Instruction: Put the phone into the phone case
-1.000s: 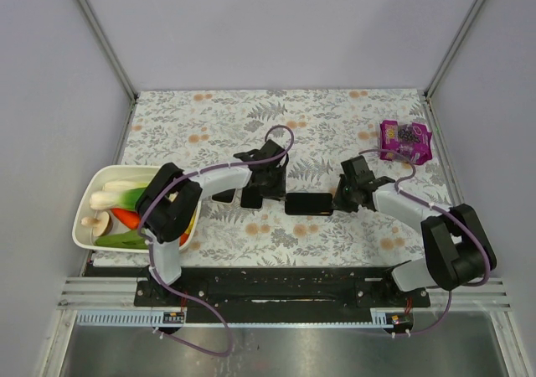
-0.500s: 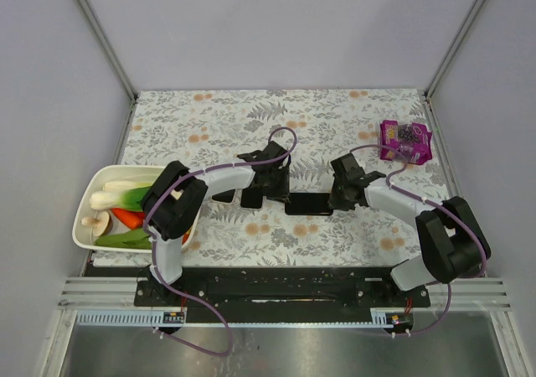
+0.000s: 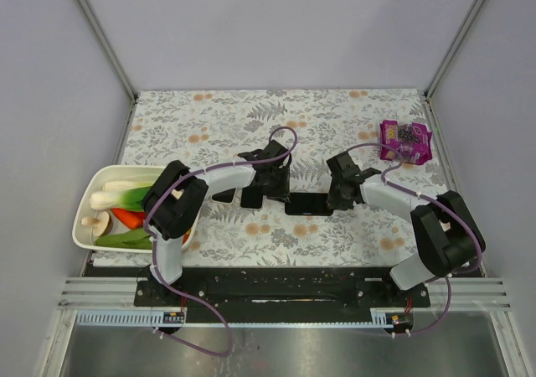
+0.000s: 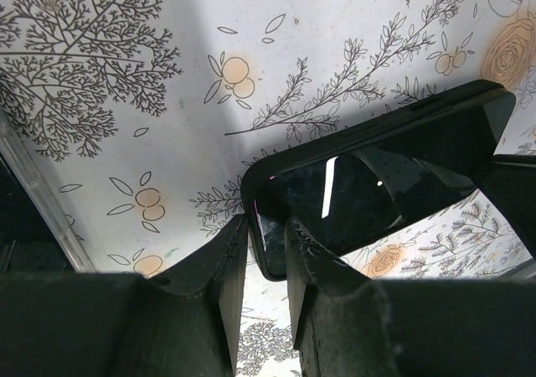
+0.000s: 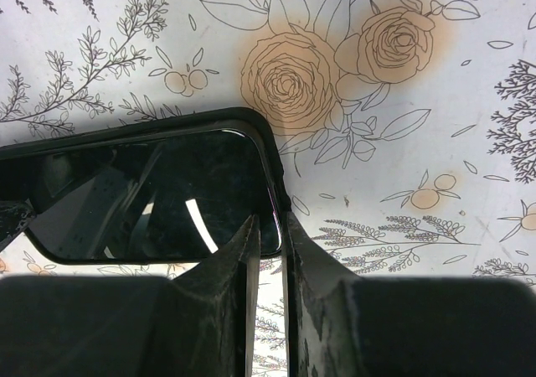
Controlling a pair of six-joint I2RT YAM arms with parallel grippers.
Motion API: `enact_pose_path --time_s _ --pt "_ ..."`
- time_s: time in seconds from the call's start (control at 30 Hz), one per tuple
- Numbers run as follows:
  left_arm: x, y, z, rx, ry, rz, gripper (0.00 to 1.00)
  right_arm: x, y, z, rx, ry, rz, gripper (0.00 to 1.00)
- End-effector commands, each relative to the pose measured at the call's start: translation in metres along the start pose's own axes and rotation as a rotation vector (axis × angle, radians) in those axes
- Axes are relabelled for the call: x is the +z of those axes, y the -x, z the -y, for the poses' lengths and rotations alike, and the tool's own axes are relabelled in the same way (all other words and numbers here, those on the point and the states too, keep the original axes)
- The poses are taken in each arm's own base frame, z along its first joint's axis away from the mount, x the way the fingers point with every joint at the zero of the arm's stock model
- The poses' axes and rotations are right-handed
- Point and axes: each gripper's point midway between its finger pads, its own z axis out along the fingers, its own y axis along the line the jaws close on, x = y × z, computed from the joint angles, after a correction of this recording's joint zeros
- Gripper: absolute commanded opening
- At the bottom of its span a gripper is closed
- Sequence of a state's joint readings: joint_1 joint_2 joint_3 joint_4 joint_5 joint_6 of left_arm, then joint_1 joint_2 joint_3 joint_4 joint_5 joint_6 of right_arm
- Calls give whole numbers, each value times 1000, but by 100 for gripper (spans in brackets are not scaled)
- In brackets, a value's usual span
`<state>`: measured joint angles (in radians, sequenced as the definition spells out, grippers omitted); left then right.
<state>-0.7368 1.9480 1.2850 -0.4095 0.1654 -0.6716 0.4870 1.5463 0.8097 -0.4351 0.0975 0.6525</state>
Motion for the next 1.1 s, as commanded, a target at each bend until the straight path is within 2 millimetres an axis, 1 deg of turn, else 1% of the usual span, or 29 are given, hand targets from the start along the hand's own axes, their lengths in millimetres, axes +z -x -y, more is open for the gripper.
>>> enact_pose_path --time_s 0.0,0.13,0.2,0.23,0.33,0.4,0.53,0.63,0.73,0.8,0.87,0.9,0.97,1.07 --pt "6 10 15 20 -37 32 27 33 -97 14 -19 -52 -309 0" --pt "4 11 15 22 -37 38 27 30 -92 13 -15 -52 -292 0" --pt "5 11 14 20 -31 37 27 25 -83 10 -17 -52 -264 1" --pt "6 10 12 19 -29 34 27 22 -76 5 -13 -42 -244 6" --pt "9 9 8 20 -13 33 27 7 -55 -9 -5 2 -185 16" --pt "9 8 6 24 -7 31 27 -5 -37 -16 -7 16 -124 24" --pt "10 7 4 26 1 28 27 -26 -9 -24 -9 44 -56 34" --pt "10 8 4 27 6 30 27 -35 7 -26 -5 62 -20 40" --pt "9 8 2 27 14 33 27 -32 19 -19 15 57 -4 46" --pt "8 9 3 28 13 34 27 -26 23 -15 29 63 -13 50" --pt "7 11 4 29 10 37 27 -19 27 -16 33 82 -8 59" --pt "5 10 4 32 8 38 27 -18 31 -14 38 85 0 62" --pt "2 12 4 36 13 46 27 -19 35 -19 34 114 -1 66" --pt "-8 17 5 47 20 70 28 -26 51 -22 29 120 45 66"
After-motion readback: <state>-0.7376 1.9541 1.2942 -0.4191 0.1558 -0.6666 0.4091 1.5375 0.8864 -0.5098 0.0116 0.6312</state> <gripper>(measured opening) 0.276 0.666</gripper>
